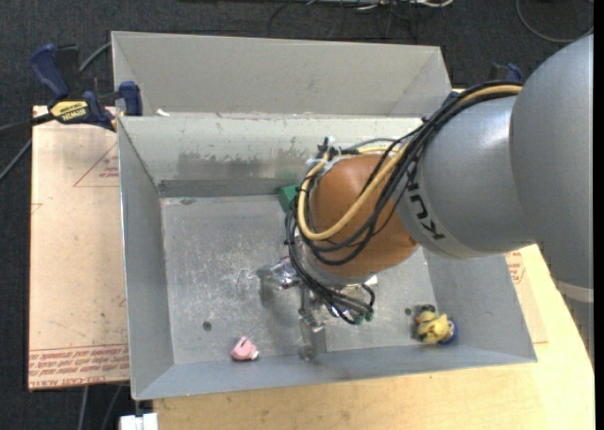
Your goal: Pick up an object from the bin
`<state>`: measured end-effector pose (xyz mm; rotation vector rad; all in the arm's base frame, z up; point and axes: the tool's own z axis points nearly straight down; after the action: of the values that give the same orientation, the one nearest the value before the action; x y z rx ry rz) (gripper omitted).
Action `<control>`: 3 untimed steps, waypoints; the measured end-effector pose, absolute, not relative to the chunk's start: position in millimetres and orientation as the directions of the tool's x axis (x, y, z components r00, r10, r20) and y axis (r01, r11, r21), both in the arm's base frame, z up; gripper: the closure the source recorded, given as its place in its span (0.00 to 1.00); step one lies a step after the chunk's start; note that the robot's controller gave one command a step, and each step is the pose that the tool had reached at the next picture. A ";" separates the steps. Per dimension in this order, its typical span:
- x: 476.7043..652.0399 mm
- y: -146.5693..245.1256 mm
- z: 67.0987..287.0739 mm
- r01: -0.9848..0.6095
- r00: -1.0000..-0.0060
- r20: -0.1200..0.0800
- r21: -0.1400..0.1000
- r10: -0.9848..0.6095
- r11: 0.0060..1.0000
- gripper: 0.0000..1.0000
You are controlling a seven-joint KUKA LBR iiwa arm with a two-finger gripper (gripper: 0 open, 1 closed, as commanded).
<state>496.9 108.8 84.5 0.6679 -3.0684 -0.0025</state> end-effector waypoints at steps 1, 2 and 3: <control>578.2 138.8 153.2 -0.334 -0.942 -0.016 0.002 -0.334 0.943 0.00; 524.8 135.6 171.9 -0.308 -0.951 0.000 0.003 -0.308 0.951 0.00; 527.6 64.6 169.5 -0.333 -0.943 -0.016 -0.001 -0.333 0.943 0.00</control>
Offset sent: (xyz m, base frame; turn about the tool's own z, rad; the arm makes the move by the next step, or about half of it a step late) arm 0.0284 0.0259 0.0868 0.1161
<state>527.6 64.6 169.5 0.5338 -3.1121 -0.0028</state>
